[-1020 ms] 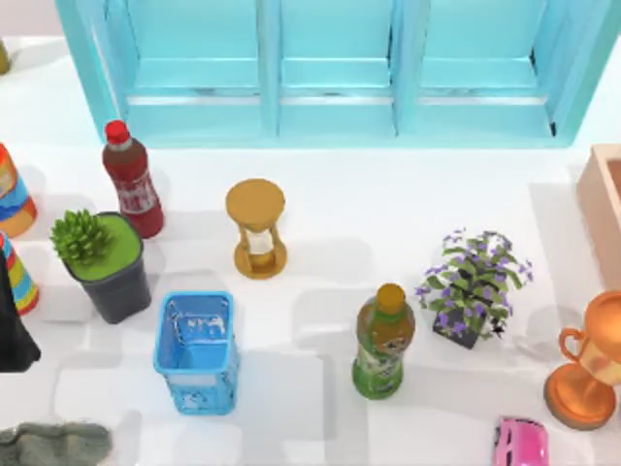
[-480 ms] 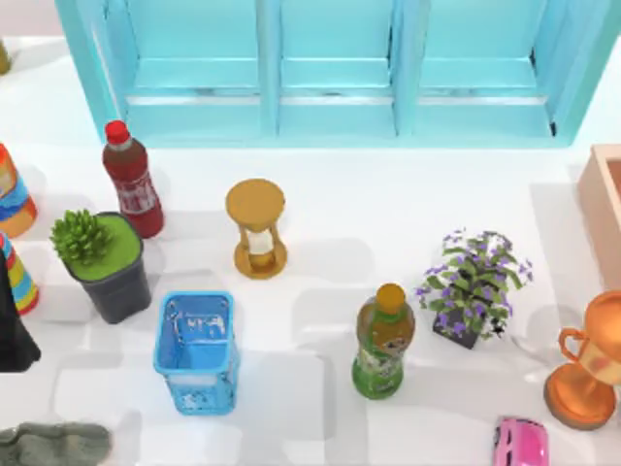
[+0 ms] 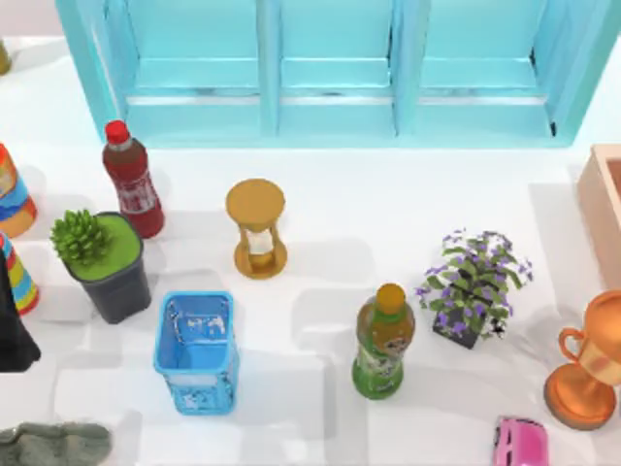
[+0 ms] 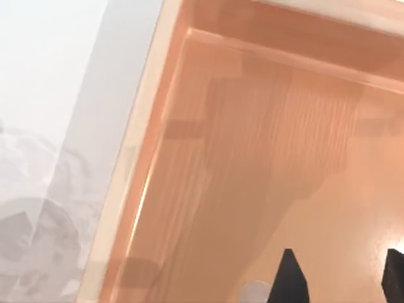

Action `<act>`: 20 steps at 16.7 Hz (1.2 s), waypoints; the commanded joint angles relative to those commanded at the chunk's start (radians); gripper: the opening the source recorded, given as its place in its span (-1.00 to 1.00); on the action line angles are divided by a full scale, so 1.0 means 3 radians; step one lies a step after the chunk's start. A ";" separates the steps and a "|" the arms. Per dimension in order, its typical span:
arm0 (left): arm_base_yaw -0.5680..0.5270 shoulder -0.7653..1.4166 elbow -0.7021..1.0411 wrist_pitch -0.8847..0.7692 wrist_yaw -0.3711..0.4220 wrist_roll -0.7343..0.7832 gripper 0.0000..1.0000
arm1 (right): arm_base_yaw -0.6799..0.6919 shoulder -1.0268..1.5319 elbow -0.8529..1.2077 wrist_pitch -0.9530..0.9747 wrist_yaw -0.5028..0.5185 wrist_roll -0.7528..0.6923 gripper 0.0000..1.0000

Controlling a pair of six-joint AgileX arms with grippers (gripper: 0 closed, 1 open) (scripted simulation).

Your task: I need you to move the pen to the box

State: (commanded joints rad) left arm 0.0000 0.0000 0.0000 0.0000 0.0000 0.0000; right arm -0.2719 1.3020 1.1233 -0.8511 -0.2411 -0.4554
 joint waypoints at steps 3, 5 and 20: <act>0.0000 0.0000 0.0000 0.0000 0.0000 0.0000 1.00 | 0.0006 -0.0003 -0.0032 0.0032 0.0004 0.0003 -1.00; 0.0000 0.0000 0.0000 0.0000 0.0000 0.0000 1.00 | 0.0006 -0.0003 -0.0032 0.0032 0.0004 0.0003 -0.85; 0.0000 0.0000 0.0000 0.0000 0.0000 0.0000 1.00 | 0.0006 -0.0003 -0.0032 0.0032 0.0004 0.0003 1.00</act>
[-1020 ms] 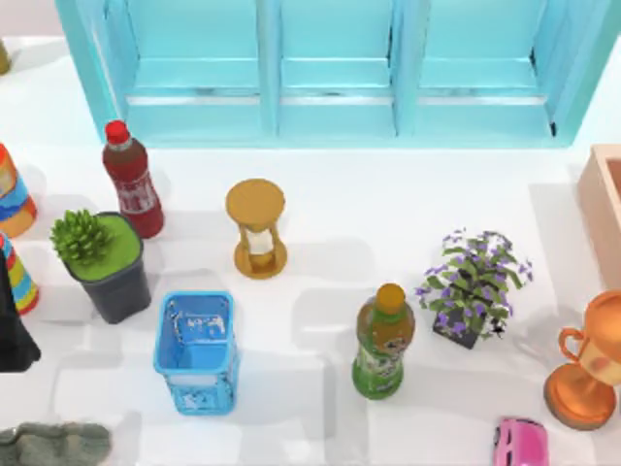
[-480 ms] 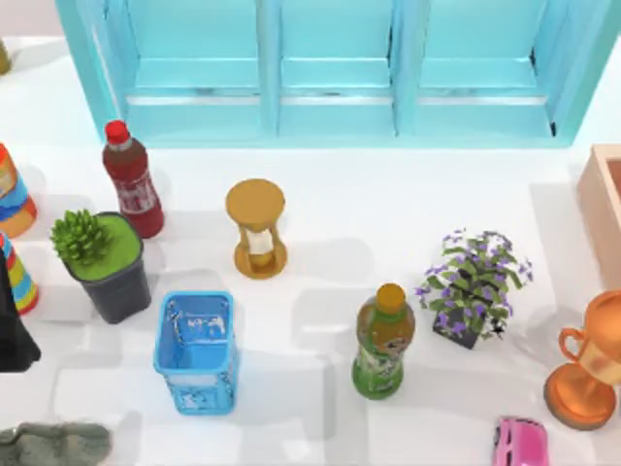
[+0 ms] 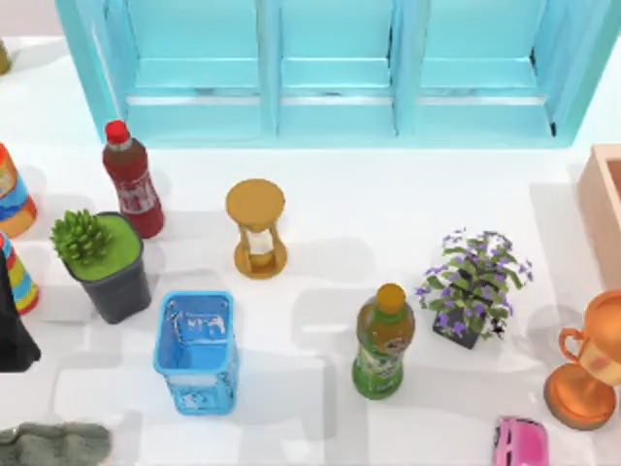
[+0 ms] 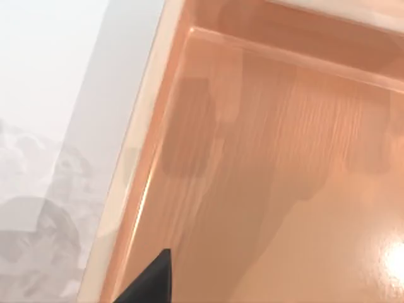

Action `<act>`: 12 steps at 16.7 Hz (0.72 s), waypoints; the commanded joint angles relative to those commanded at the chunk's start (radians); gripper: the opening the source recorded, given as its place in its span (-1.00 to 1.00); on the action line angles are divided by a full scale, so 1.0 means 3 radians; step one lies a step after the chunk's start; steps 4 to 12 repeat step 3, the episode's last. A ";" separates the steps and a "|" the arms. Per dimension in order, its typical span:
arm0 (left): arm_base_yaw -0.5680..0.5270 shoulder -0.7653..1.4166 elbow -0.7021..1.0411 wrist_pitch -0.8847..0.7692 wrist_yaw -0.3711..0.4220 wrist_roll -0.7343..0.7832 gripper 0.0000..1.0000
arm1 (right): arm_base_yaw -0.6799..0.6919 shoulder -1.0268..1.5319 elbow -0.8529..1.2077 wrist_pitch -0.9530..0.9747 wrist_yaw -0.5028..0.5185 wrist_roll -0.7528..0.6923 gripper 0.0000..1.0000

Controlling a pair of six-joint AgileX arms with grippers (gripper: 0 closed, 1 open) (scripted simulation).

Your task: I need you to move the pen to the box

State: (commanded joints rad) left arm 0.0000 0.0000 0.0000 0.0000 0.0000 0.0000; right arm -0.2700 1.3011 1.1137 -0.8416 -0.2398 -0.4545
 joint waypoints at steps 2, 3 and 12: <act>0.0000 0.0000 0.0000 0.0000 0.0000 0.0000 1.00 | 0.0000 0.0000 0.0000 0.0000 0.0000 0.0000 1.00; 0.0000 0.0000 0.0000 0.0000 0.0000 0.0000 1.00 | 0.0000 0.0000 0.0000 0.0000 0.0000 0.0000 1.00; 0.0000 0.0000 0.0000 0.0000 0.0000 0.0000 1.00 | 0.0000 0.0000 0.0000 0.0000 0.0000 0.0000 1.00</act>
